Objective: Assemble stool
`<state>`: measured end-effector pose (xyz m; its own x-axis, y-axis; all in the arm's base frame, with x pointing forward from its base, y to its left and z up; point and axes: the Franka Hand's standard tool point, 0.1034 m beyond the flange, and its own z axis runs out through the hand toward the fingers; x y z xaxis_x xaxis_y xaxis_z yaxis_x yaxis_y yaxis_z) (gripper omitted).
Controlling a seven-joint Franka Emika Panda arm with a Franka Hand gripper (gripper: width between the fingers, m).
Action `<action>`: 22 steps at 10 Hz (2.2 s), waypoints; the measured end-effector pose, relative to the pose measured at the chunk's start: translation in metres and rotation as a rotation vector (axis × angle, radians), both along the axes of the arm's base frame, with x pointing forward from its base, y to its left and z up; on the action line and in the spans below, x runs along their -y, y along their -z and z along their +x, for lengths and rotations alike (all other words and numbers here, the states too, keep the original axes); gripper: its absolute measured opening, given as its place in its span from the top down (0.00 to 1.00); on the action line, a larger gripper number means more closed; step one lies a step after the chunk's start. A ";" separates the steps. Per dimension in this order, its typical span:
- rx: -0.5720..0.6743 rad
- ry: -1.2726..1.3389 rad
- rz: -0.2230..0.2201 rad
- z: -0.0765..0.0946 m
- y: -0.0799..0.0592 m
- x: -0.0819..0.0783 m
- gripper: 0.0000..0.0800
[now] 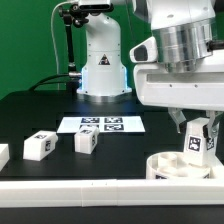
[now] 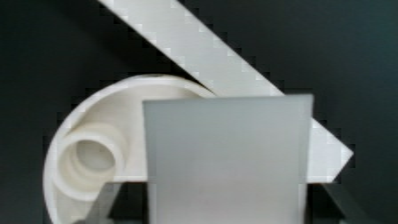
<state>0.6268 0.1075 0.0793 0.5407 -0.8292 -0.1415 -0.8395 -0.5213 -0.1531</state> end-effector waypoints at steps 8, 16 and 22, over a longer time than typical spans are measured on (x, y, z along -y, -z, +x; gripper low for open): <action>-0.025 0.105 0.036 0.003 -0.007 0.001 0.27; 0.091 -0.306 -0.012 0.003 -0.022 -0.007 0.19; 0.179 -0.743 -0.054 0.003 -0.025 -0.010 0.19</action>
Offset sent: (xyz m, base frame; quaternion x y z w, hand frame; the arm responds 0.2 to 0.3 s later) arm 0.0035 -0.0035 0.0015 -0.0056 -0.0109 0.1668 0.9859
